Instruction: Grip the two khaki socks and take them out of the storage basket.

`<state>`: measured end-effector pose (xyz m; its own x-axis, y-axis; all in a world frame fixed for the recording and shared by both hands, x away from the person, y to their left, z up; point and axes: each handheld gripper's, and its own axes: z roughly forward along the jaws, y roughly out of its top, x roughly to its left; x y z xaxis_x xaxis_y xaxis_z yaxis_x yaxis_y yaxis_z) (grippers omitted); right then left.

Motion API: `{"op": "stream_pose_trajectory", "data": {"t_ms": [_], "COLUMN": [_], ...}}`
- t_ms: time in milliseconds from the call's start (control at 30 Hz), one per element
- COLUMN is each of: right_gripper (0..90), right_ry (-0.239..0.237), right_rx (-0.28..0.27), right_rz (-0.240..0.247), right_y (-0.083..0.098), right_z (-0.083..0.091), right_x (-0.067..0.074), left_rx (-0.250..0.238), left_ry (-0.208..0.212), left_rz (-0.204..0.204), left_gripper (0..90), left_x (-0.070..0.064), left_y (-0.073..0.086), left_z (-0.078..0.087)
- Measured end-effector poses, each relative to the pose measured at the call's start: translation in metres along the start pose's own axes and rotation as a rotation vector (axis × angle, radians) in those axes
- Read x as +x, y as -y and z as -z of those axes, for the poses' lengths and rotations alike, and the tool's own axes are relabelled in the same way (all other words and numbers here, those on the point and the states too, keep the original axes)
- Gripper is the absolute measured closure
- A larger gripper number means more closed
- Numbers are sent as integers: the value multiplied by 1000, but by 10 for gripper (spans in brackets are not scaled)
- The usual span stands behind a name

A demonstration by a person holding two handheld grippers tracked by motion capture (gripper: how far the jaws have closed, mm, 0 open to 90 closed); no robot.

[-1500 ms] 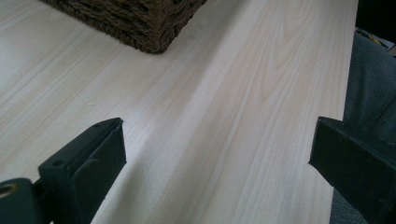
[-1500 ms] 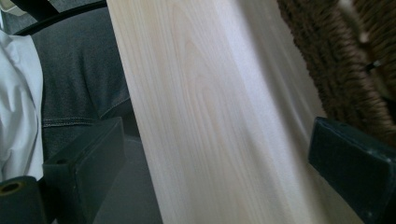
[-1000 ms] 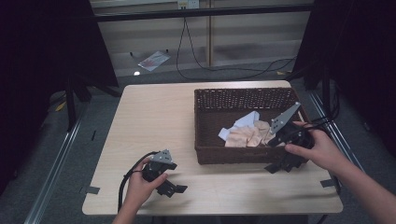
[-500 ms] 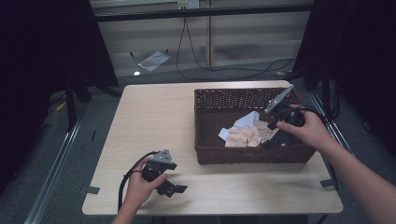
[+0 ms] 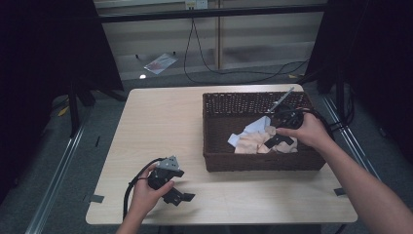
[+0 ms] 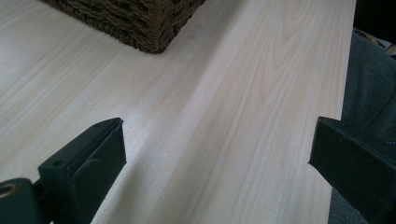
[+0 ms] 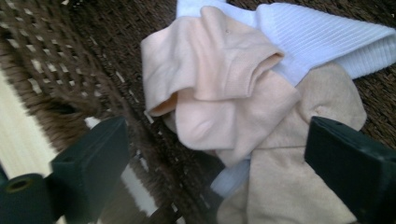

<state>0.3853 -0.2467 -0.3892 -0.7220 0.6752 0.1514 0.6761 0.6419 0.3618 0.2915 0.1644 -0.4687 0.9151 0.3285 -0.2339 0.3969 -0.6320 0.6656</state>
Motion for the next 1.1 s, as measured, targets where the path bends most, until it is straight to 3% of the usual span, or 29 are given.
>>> {"op": "stream_pose_trajectory", "data": {"t_ms": [200,367,500,867,1100], "right_gripper": [210,342,401,834,875], "right_ry": [22,16,9,5,-4], "right_rx": [34,75,76,89,81], "right_rz": [-6,2,1,38,6], "right_y": [-2,-1,0,3,6], "right_z": [-15,-26,-29,-39,-28], "right_x": [-8,-10,-10,-8,-9], "left_rx": [-12,-9,-9,-20,-10], "left_ry": [3,1,-3,-12,-16], "left_rz": [2,1,2,1,-3], "left_gripper": [33,33,33,33,33], "left_x": [0,1,1,1,0], "left_y": [0,0,0,-1,-1], "left_z": [1,2,2,4,5]}}
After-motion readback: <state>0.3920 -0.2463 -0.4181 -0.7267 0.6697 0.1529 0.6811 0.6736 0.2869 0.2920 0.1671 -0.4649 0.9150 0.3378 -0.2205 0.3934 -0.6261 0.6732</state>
